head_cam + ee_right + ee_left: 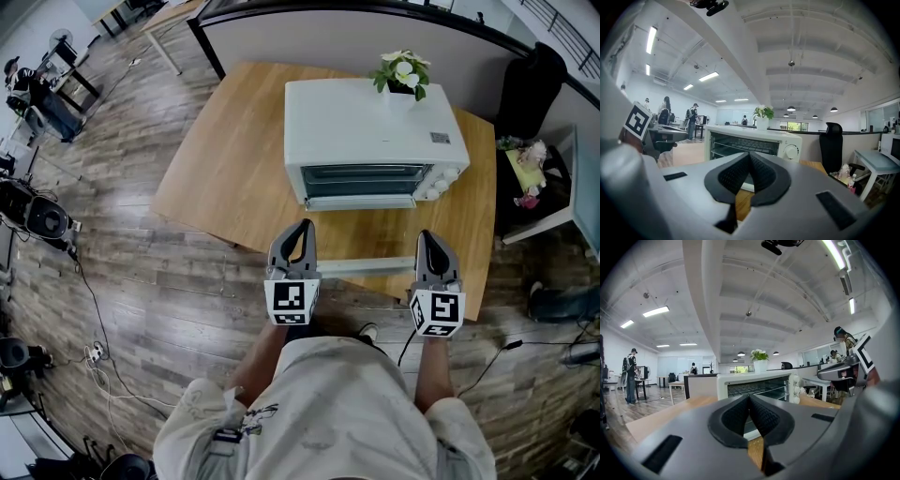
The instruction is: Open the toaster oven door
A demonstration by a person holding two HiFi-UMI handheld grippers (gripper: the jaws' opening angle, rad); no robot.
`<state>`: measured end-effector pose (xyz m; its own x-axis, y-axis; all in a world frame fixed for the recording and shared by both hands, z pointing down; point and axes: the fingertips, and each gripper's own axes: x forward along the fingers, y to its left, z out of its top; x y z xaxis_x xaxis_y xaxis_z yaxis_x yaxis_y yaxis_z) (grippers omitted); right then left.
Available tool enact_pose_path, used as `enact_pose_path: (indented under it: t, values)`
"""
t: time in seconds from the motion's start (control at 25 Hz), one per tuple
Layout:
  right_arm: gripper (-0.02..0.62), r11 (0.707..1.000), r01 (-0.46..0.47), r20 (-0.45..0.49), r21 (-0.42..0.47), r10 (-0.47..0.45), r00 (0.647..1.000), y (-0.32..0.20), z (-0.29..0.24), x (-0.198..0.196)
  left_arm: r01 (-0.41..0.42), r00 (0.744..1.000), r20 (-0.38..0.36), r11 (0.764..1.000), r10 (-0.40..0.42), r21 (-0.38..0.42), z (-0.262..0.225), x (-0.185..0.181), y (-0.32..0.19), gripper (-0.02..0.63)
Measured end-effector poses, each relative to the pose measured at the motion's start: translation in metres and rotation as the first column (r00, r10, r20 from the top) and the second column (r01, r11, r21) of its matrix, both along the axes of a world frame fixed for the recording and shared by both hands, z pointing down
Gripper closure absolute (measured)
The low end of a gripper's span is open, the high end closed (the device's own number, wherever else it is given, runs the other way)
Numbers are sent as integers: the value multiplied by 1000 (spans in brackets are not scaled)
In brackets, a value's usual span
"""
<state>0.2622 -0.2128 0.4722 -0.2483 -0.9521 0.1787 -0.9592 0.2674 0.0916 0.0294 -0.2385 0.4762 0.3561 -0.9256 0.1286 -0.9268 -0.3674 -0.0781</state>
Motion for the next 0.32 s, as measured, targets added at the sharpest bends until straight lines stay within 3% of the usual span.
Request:
enact_pose_path:
  t: [0.32]
  values:
    - [572, 1000, -5, -3, 0, 5, 1000, 1, 3, 4, 3, 1000, -1, 1000, -3, 0, 1, 3, 2, 589]
